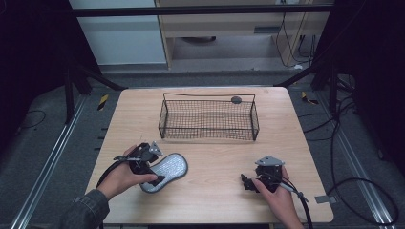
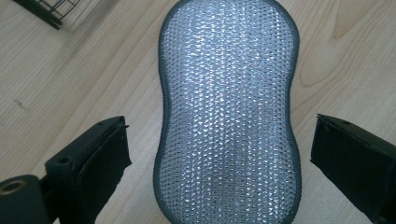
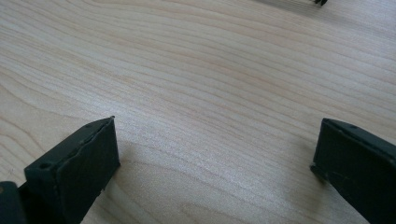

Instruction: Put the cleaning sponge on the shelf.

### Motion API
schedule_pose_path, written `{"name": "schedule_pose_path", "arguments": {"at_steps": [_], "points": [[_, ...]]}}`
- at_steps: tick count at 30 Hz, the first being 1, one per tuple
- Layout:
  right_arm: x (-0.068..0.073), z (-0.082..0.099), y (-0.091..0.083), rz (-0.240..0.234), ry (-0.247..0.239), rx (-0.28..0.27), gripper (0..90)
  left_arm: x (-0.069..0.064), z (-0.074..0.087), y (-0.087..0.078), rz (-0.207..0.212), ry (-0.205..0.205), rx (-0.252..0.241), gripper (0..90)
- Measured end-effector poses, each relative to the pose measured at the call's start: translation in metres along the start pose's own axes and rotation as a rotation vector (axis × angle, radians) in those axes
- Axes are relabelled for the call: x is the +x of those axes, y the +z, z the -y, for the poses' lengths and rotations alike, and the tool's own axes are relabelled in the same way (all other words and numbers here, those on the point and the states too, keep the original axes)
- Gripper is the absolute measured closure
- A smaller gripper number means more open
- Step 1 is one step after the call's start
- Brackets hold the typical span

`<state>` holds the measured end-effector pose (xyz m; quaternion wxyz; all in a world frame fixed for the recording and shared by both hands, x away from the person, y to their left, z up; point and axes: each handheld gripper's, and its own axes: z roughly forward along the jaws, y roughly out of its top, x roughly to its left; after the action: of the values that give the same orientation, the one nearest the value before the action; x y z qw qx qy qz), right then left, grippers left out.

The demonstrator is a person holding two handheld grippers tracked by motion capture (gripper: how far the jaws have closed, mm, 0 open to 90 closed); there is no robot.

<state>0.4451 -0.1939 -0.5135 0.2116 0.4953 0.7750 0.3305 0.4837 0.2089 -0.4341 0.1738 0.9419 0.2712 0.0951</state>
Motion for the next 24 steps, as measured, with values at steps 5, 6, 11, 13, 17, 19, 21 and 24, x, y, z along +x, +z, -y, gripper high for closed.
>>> {"name": "schedule_pose_path", "arguments": {"at_steps": [5,6,11,13,17,19,21,24], "points": [[0.000,0.000,0.000,0.000,0.000,0.000,0.4,-0.002,-0.002,0.004,0.011,0.006,0.009,3.6],[0.000,0.000,0.000,0.001,-0.006,-0.001,0.4,-0.001,-0.003,0.006,0.012,0.006,0.013,3.6],[0.000,0.000,0.000,-0.001,-0.001,0.001,0.4,0.000,-0.005,0.017,0.025,-0.001,0.031,3.7],[0.000,0.000,0.000,-0.001,-0.006,0.000,0.4,0.000,-0.006,0.019,0.037,0.002,0.035,3.7],[-0.001,0.000,0.000,-0.002,-0.009,0.001,0.4,-0.001,-0.010,0.023,0.053,0.006,0.038,3.7],[-0.001,0.000,0.000,-0.003,-0.010,0.002,0.4,-0.002,-0.012,0.025,0.050,0.014,0.044,3.6],[0.000,0.000,0.000,-0.004,-0.008,0.003,0.4,-0.002,-0.013,0.027,0.048,0.010,0.050,3.7],[0.000,0.000,0.000,-0.005,-0.009,0.004,0.4,-0.002,-0.013,0.029,0.054,0.009,0.059,3.7]]}}
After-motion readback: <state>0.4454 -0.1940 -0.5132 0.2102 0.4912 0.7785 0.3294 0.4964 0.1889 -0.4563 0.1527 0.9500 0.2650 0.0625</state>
